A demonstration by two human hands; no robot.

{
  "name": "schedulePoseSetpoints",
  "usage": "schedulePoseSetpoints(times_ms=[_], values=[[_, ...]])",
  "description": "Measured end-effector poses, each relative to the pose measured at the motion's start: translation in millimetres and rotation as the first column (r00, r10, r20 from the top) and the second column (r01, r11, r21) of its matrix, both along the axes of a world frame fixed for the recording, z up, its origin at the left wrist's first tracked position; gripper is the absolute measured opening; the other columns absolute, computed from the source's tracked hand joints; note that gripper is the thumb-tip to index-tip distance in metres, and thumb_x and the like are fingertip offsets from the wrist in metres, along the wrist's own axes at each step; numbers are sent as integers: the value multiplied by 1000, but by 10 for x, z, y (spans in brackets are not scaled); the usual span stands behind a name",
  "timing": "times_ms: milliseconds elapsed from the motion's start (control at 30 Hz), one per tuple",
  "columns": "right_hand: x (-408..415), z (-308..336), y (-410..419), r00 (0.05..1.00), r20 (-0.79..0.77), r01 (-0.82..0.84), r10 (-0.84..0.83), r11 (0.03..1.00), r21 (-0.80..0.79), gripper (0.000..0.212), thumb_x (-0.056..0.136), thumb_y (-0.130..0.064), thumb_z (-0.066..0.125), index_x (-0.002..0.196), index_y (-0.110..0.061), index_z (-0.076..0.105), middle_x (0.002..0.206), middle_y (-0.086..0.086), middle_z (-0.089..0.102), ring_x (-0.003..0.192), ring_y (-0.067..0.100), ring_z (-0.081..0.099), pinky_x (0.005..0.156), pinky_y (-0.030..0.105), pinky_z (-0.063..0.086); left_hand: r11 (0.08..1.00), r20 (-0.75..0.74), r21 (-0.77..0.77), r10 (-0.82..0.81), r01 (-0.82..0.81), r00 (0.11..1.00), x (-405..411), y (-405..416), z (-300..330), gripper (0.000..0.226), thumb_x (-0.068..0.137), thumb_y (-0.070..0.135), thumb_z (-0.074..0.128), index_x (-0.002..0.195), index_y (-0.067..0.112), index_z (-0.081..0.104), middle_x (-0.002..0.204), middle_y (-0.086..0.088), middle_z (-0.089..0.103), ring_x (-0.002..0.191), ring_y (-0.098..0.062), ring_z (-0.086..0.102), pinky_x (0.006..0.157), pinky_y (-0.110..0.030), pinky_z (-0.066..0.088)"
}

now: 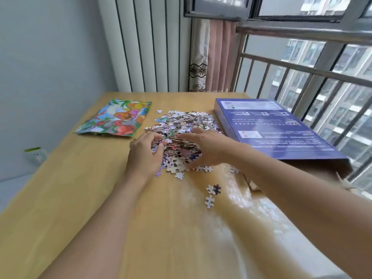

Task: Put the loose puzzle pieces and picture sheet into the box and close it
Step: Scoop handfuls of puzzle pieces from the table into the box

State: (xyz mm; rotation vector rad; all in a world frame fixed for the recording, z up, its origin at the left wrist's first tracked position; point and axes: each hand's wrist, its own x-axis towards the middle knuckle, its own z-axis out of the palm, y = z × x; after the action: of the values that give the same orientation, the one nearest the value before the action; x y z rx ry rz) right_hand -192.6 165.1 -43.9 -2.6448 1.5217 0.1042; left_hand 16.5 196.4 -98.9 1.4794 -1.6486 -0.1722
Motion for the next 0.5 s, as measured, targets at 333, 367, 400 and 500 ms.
schedulePoseSetpoints(times_ms=[333,367,400,500], values=[[137,-45,-48,986,-164,-70,20,950,-305,86,84,-39,74,153,-39,23,129,7,52,98,31,62,58,32,46,999,17,-39,-26,26,1000,-10,-38,-56,14,94,17,61,106,16,68,105,1,65,100,-17,56,84,-28,42],[155,-73,-52,989,-150,-52,4,947,-318,81,86,-36,72,152,-38,25,127,8,52,98,32,62,57,31,41,999,20,-40,-25,26,999,-8,-42,-63,15,94,17,61,107,16,68,105,1,65,100,-17,56,85,-28,42],[165,-81,-48,991,-136,-42,-4,941,-335,73,90,-30,69,151,-34,29,124,8,54,94,30,63,56,30,38,999,24,-41,-26,27,999,-11,-38,-62,15,94,17,60,107,16,68,106,1,65,101,-17,56,85,-27,41],[146,-72,-33,996,-91,-43,7,917,-395,57,91,-17,66,142,-27,43,115,4,61,86,26,65,52,28,34,998,17,-52,-24,25,1000,-4,-30,-58,15,94,17,59,107,16,68,105,1,65,99,-15,56,83,-25,41]])
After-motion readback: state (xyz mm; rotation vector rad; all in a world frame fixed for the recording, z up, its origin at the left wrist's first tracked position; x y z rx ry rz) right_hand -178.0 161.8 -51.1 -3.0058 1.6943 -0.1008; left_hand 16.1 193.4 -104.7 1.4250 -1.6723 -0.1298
